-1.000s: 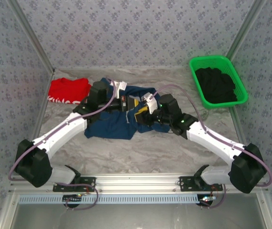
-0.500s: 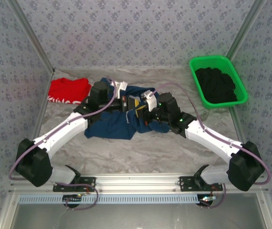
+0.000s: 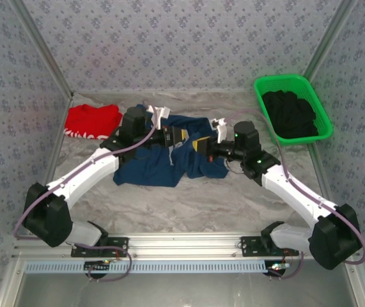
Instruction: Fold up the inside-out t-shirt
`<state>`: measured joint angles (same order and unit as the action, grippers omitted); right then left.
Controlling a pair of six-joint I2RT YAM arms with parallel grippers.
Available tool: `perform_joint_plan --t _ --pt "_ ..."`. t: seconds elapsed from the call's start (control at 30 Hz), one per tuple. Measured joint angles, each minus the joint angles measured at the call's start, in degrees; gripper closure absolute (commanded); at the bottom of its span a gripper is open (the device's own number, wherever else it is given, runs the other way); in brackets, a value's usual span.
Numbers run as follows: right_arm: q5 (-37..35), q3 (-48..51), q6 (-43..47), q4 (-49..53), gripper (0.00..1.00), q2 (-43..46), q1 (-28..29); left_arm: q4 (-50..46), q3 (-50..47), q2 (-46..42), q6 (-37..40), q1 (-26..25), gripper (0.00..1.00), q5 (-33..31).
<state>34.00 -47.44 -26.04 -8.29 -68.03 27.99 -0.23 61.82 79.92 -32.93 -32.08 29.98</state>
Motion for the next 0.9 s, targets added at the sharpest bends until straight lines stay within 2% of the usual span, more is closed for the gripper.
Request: perform_joint_plan --t 0.1,0.23,0.5,0.67,0.8,0.9 --pt "3.04 1.55 -6.54 -5.86 1.0 -0.26 -3.02 0.26 -0.63 -0.5 0.5 1.14 0.51 -0.94" --pt "5.11 2.4 -14.43 -14.1 1.0 -1.73 -5.66 2.25 -6.12 -4.13 0.9 0.79 0.47 -1.09" --pt "5.51 2.4 -21.9 -20.5 1.0 -3.08 -6.38 4.26 -11.85 -4.2 5.03 -8.57 0.47 -5.46" --pt "5.46 2.4 -23.28 -21.05 1.0 -3.15 -6.67 4.87 -9.73 0.63 8.04 -10.97 0.49 -9.62" --pt "5.46 2.4 -23.78 -21.29 1.0 -3.17 -6.75 5.25 -7.1 4.85 9.57 -11.98 0.53 -13.53" --pt "5.49 2.4 -24.11 -21.55 1.0 -3.17 -6.88 6.69 -6.58 6.69 10.34 -12.2 0.7 -15.8"
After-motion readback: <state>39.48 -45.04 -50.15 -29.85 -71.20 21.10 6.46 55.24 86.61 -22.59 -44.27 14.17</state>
